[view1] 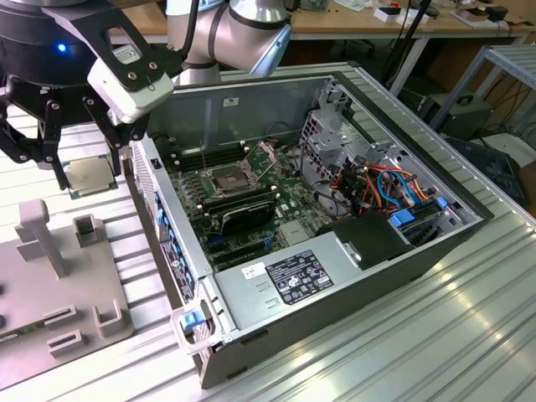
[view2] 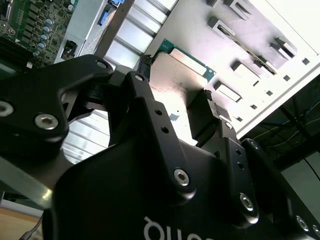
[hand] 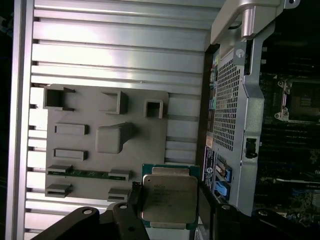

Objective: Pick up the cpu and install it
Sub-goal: 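Pick up the cpu and move it towards the insertion slot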

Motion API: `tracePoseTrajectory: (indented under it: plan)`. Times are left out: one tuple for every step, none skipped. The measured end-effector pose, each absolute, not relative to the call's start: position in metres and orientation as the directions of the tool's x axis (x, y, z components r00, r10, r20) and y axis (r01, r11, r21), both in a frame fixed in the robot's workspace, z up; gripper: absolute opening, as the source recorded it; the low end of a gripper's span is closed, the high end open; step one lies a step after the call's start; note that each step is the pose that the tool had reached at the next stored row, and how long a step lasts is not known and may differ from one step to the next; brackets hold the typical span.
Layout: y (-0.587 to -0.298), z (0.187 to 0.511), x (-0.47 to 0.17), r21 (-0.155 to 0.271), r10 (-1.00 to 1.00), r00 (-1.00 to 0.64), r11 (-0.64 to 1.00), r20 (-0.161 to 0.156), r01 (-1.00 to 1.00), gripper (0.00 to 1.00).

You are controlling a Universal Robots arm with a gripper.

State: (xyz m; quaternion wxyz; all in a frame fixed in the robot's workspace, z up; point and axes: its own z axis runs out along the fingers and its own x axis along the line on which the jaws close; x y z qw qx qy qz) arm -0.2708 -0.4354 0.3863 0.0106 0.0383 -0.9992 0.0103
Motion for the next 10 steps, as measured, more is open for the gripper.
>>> tracePoseTrajectory:
  plan:
    - [-0.4354,0.3863,-0.2701,-0.020,-0.076,-0.997,0.997,0.022,-0.077,0.55]
    - [-0.4354,0.3863,-0.2698,-0.020,-0.076,-0.997,0.997,0.022,-0.077,0.55]
    - [-0.4354,0.3863,-0.2697,-0.020,-0.076,-0.997,0.997,0.022,-0.077,0.55]
    - [-0.4354,0.3863,-0.2697,-0.020,-0.076,-0.997,0.997,0.022,-0.077,0.55]
    - [-0.4354,0.3864,-0.2696,-0.020,-0.076,-0.997,0.997,0.022,-0.077,0.55]
    - [-0.4354,0.3863,-0.2695,-0.020,-0.076,-0.997,0.997,0.022,-0.077,0.55]
    - [-0.4354,0.3863,-0.2695,-0.020,-0.076,-0.997,0.997,0.022,-0.077,0.55]
    - [-0.4354,0.3863,-0.2695,-0.020,-0.076,-0.997,0.997,0.022,-0.077,0.55]
    - [-0.4354,0.3863,-0.2695,-0.020,-0.076,-0.997,0.997,0.022,-0.077,0.55]
    - [-0.4354,0.3863,-0.2695,-0.020,-0.076,-0.997,0.997,0.022,-0.077,0.55]
